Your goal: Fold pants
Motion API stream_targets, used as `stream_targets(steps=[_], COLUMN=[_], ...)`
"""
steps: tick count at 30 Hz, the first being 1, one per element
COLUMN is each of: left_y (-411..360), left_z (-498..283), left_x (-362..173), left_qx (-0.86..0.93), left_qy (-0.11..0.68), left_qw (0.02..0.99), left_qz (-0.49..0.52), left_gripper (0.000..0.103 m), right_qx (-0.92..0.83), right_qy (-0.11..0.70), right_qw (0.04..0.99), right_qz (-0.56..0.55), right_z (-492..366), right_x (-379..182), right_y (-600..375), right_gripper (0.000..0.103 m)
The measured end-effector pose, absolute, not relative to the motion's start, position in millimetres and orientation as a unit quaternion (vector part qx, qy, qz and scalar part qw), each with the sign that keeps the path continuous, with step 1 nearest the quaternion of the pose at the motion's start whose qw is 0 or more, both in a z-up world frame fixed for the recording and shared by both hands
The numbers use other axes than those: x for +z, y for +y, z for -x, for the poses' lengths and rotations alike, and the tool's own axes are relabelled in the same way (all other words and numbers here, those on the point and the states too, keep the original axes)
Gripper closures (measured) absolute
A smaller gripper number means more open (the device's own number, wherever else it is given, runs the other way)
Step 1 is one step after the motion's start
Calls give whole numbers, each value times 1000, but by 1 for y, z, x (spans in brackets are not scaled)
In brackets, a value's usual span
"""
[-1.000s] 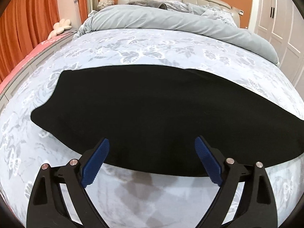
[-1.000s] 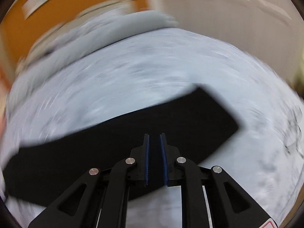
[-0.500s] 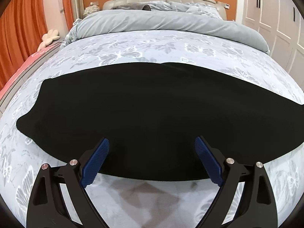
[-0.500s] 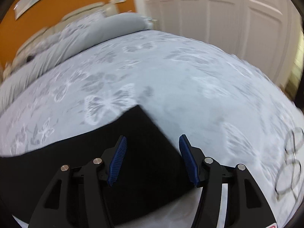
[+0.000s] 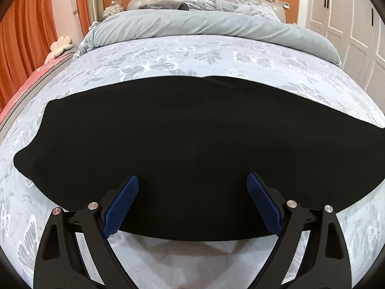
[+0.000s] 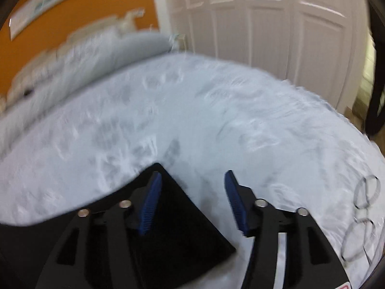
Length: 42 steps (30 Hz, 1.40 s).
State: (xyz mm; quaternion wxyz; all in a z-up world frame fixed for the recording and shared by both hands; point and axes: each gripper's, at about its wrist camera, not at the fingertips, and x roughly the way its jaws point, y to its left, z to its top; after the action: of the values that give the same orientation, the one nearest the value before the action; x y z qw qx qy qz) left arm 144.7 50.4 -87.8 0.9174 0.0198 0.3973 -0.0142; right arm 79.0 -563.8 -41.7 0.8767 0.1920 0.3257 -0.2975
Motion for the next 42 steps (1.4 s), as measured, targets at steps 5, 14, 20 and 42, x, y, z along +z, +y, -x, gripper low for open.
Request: stream_targets(steps=[5,14,20,42], left_y=[57,52,50,58], left_z=[-141,-124,-124,-129], left_x=[-80,-63,-63,-73], left_qx=[-5,26,30,35], left_qy=[392,361,359,383], left_qw=[920,931,931,923], left_qz=[-5,-41,-49,-32], left_gripper=[13,11,10,10], right_qx=[-281,-249,-242,-236], right_qy=[375,403,386,345], right_qw=[842,819,819,803], right_qz=[-266,-324,-348,-425], right_z=[-37,-30,-46,-48], right_x=[-56,-83,-84,-98], right_y=[-556,-523,-520,-545], right_gripper=[42,33,26,76])
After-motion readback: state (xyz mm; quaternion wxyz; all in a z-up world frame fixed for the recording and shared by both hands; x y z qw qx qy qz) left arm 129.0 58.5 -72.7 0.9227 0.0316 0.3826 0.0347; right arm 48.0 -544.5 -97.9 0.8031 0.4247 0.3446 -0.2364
